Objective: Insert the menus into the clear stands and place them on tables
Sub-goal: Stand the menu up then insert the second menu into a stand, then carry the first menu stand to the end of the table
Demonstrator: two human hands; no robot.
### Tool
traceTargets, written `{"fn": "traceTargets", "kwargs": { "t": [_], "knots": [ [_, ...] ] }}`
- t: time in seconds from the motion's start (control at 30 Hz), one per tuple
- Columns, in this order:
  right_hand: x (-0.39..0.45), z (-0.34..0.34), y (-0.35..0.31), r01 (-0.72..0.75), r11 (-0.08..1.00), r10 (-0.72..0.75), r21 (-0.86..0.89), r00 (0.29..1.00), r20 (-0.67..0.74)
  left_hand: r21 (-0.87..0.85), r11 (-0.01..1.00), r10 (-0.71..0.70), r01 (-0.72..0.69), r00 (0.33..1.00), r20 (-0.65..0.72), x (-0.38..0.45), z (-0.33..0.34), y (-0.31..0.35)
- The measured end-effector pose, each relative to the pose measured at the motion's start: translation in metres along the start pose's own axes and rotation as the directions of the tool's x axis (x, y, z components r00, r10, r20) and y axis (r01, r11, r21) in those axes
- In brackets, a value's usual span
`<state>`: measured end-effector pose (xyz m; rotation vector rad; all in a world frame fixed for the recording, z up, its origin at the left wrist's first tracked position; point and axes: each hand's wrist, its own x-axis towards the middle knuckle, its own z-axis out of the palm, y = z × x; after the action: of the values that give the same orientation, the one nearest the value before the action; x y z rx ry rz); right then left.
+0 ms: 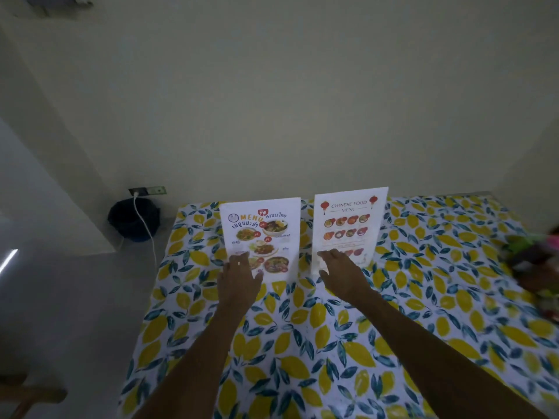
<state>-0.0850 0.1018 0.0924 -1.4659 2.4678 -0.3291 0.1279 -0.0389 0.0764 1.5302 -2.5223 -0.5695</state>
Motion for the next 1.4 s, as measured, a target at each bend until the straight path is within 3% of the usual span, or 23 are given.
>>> {"fn": "traceTargets", "kwargs": {
  "t": [0.2,0.4,0.63,0.77,0.93,1.1,1.3,1.4],
  "knots": [
    [-0.034,-0.020,0.041,-0.034,0.992,0.035,-0.124,0.999,0.004,-0.022,0.992,0.127,-0.126,0.991,0.053,-0.016,0.014,0.055],
    [-0.038,-0.034,0.094,-0.143,0.988,0.142,-0.060,0.990,-0.027,-0.129,0.971,0.216,-0.201,0.969,0.120,-0.006,0.038,0.097],
    [0.011,-0.031,0.168,-0.175,0.984,0.174,0.024,0.984,0.035,-0.361,0.932,0.101,-0.021,0.973,0.205,0.029,0.072,0.155],
    [0.043,-0.022,0.205,-0.213,0.969,0.207,0.125,0.976,0.059,-0.373,0.919,-0.053,0.127,0.978,0.202,0.045,0.093,0.172],
    [0.068,-0.008,0.225,-0.134,0.883,0.145,0.450,0.989,0.010,-0.364,0.908,-0.158,0.205,0.975,0.154,0.057,0.112,0.179],
    [0.076,-0.001,0.223,-0.138,0.828,0.186,0.543,0.982,-0.034,-0.350,0.884,-0.269,0.309,0.950,0.161,0.063,0.107,0.188],
    [0.064,-0.008,0.231,-0.059,0.836,0.133,0.546,0.986,-0.097,-0.396,0.873,-0.248,0.284,0.958,0.141,0.047,0.096,0.194],
    [0.051,-0.017,0.237,-0.055,0.854,0.140,0.518,0.982,-0.128,-0.348,0.930,-0.106,0.120,0.993,0.059,0.035,0.089,0.199]
  ]
}}
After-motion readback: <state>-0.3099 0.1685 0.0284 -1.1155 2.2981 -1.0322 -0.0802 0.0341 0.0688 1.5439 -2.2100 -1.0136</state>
